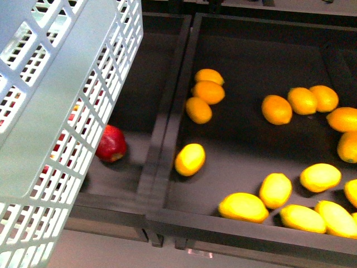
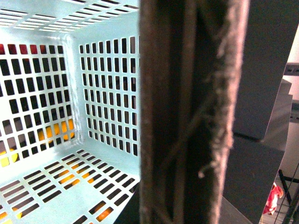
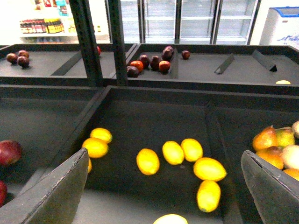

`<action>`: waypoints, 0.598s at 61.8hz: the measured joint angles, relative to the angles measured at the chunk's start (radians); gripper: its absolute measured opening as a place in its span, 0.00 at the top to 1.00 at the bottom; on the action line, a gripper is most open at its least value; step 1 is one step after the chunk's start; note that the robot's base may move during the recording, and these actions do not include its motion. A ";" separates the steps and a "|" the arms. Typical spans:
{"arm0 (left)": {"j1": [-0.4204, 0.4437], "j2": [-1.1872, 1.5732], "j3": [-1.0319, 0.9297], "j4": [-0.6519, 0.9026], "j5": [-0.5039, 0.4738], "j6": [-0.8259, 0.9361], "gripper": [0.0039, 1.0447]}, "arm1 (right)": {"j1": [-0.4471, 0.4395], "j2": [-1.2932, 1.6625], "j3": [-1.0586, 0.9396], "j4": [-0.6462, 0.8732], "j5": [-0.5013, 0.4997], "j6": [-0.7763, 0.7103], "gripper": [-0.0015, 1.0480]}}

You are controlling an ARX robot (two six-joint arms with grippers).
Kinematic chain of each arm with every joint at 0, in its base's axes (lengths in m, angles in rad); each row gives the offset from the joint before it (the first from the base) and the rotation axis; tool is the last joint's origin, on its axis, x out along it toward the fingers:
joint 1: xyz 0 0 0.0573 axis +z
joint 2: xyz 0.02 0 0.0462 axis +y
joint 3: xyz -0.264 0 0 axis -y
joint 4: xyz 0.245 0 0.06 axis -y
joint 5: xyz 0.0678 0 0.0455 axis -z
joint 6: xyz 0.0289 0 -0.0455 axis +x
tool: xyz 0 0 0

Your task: Pick lemon and mango into basket

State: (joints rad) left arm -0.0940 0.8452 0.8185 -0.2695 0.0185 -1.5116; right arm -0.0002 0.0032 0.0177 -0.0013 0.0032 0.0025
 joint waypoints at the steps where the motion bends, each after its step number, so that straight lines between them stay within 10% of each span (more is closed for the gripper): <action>1: 0.000 0.000 0.000 0.000 0.000 0.000 0.96 | 0.000 0.000 0.000 0.000 -0.002 0.000 0.08; 37: 0.000 -0.001 0.002 0.000 0.003 0.000 0.96 | 0.000 0.000 0.000 0.000 -0.003 0.000 0.08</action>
State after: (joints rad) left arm -0.0940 0.8440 0.8204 -0.2699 0.0212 -1.5116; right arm -0.0002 0.0032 0.0177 -0.0013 0.0002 0.0029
